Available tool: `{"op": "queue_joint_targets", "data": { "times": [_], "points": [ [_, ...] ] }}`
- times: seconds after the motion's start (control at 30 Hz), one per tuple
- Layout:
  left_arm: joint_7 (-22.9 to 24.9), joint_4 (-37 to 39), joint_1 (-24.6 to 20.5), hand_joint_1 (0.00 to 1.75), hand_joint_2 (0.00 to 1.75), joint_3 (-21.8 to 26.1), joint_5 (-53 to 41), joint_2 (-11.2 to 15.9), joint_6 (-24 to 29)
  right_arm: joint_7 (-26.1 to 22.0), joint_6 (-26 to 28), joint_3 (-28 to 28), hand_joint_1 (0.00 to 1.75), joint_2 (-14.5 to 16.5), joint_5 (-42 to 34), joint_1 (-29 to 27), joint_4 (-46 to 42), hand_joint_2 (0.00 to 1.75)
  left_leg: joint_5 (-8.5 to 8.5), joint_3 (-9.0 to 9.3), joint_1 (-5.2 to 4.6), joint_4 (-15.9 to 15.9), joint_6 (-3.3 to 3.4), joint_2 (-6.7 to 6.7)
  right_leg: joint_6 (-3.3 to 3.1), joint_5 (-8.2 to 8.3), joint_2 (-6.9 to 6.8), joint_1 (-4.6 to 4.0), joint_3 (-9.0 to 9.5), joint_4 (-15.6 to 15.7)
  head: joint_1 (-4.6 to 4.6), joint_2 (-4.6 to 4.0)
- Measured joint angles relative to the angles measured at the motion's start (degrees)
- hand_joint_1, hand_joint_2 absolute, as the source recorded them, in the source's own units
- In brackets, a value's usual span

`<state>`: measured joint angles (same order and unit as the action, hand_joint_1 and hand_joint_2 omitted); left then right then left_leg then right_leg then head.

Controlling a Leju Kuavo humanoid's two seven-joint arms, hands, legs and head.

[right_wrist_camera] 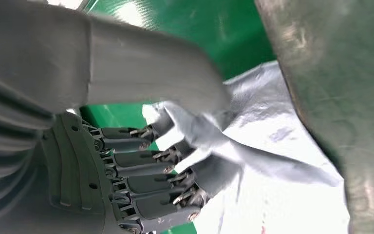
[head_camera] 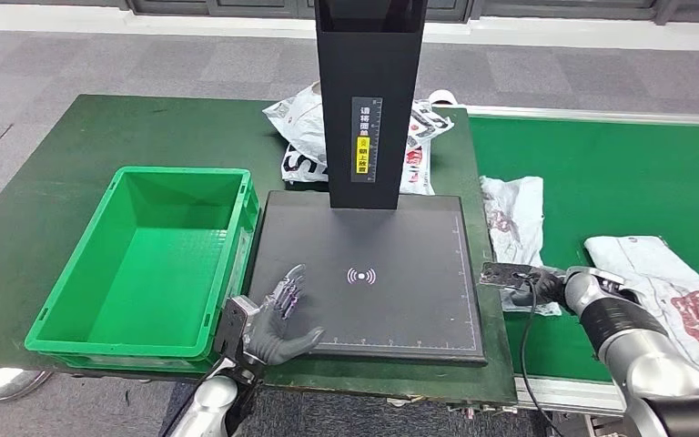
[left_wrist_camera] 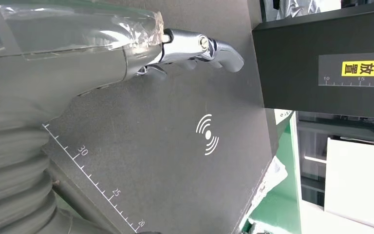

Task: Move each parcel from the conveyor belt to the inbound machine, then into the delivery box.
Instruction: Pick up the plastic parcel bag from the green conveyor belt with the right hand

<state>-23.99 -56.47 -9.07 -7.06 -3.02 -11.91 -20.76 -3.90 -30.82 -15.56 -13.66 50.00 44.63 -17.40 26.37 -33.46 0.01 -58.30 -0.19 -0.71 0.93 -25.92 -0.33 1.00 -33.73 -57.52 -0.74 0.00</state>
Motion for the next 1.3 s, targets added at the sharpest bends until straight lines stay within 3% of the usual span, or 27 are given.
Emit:
{"op": "queue_joint_targets", "data": {
  "times": [0.63,0.87,1.1,1.3],
  "points": [
    [0.4,-1.8,1.4,0.0,1.75,0.0,0.4,0.4,1.0,-1.7,5.1,2.8,1.75,-0.2,-4.4,-0.8,0.0,1.75,0.0,-0.01,0.0,0.0,0.0,0.0,0.0,0.0,0.0,0.01,0.0,0.0,0.0,0.0],
    [0.6,-3.7,3.2,0.0,1.75,-0.1,0.5,0.6,2.1,-3.3,6.7,8.0,1.75,-0.2,-12.7,-1.3,-0.6,1.75,0.0,-0.01,0.0,0.0,0.0,0.0,0.0,0.0,0.0,0.01,0.0,0.0,0.0,0.0],
    [0.7,-5.8,4.9,0.0,1.75,-0.1,1.0,0.7,3.9,-6.4,4.9,15.8,1.75,-0.2,-23.9,-1.3,-2.8,1.75,0.0,-0.04,-0.01,0.0,0.0,-0.02,0.0,0.0,-0.02,0.01,0.01,0.0,0.0,0.0],
    [0.7,-7.3,6.1,0.0,1.75,-0.1,1.1,1.0,4.4,-8.0,4.0,20.4,1.75,-0.1,-27.6,-1.2,-5.2,1.75,0.0,-0.04,0.0,0.0,0.0,-0.02,0.0,0.0,-0.02,0.0,0.0,0.0,0.0,0.0]
  ]
}}
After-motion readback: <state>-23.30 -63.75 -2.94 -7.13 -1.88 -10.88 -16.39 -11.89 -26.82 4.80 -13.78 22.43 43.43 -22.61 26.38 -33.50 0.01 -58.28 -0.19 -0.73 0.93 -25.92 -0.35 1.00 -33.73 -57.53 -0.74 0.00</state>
